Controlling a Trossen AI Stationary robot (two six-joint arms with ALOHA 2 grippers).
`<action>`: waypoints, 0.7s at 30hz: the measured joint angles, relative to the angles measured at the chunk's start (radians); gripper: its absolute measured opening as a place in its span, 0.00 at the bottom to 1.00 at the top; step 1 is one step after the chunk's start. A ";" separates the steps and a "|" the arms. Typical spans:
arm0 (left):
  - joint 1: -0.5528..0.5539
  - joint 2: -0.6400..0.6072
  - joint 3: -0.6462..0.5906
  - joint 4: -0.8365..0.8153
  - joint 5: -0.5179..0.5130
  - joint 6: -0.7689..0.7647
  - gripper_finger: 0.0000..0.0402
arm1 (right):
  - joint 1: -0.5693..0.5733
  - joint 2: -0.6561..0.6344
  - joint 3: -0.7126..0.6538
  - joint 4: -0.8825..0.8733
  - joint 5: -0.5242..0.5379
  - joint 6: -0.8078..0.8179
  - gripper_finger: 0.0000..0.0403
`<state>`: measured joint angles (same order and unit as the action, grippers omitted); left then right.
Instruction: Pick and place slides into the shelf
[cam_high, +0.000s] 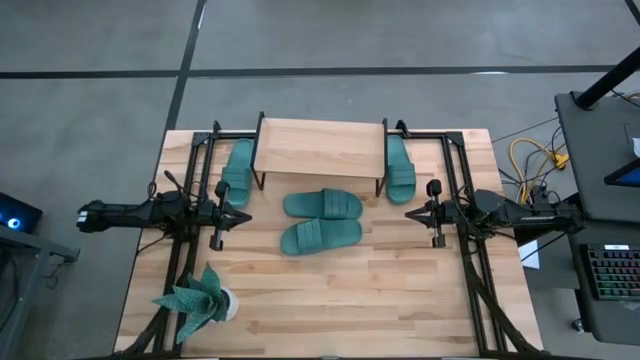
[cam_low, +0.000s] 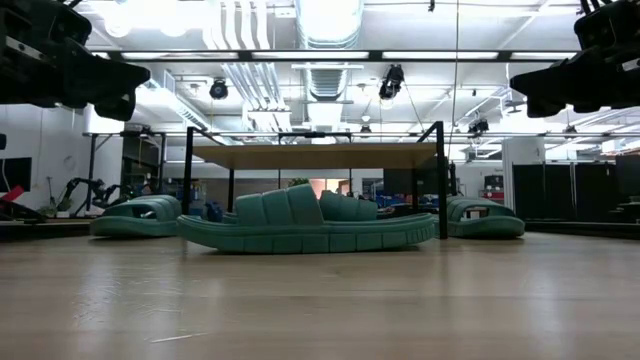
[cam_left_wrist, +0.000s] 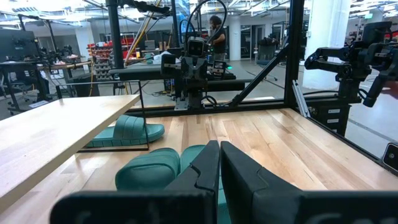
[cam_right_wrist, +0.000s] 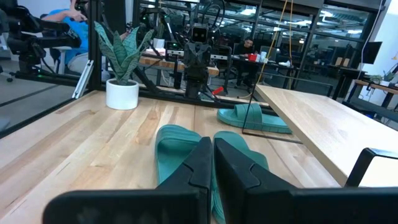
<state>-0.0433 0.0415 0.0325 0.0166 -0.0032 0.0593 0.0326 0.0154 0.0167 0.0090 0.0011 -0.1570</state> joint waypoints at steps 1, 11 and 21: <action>0.000 0.000 0.000 0.000 0.000 0.000 0.00 | 0.000 0.000 0.000 0.000 0.000 0.000 0.02; 0.000 0.000 0.000 0.000 0.000 0.006 0.00 | 0.000 0.000 0.000 0.000 0.000 0.000 0.02; 0.000 0.000 0.000 0.003 -0.001 0.001 0.00 | 0.000 0.000 0.000 0.056 0.010 0.031 0.02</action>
<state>-0.0433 0.0418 0.0322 0.0201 -0.0039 0.0601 0.0322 0.0154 0.0166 0.0647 0.0109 -0.1260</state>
